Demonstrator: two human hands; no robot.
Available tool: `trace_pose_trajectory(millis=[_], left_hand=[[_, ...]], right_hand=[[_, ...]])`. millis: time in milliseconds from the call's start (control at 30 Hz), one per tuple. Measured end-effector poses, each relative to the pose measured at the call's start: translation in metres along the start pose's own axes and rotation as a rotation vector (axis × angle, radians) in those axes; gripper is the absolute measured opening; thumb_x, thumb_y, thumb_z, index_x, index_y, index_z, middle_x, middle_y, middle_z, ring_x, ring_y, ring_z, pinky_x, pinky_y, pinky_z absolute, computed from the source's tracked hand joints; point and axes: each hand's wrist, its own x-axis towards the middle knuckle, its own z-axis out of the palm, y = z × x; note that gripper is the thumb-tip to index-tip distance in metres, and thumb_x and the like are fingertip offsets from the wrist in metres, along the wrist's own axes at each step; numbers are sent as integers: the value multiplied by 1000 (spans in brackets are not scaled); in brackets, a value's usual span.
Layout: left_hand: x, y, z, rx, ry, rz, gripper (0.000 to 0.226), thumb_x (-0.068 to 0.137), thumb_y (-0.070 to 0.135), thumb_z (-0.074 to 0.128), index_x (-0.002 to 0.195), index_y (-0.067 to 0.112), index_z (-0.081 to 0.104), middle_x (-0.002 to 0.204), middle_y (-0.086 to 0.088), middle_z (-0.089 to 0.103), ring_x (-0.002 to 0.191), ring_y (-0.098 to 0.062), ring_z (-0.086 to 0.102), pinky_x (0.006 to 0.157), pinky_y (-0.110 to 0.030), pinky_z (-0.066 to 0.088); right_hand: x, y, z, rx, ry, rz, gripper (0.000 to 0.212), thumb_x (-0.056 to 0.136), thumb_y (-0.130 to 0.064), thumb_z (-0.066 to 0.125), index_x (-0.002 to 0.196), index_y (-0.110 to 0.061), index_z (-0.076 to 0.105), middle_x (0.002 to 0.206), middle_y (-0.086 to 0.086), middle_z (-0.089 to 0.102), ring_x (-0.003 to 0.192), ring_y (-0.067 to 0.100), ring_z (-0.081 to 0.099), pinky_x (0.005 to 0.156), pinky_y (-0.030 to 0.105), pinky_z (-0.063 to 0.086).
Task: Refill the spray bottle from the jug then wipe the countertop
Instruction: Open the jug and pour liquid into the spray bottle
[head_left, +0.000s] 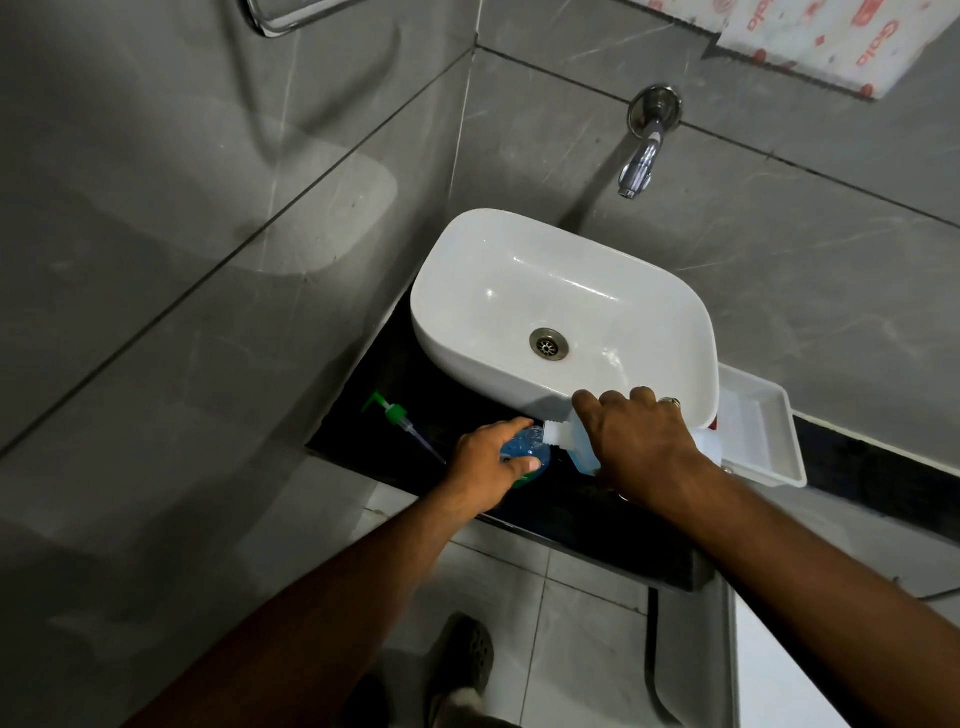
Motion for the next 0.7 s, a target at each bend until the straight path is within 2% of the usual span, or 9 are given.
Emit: trace_pose_trajectory(millis=[700], left_hand=[[0, -1, 0, 14, -3, 7, 56, 84, 16, 69, 136, 21, 48, 136, -2, 53, 123, -19, 51, 105, -38, 46]], right_hand=[[0, 0, 0, -5, 12, -2, 72, 78, -30, 72, 135, -17, 31, 123, 8, 56, 112, 32, 52, 90, 44, 44]])
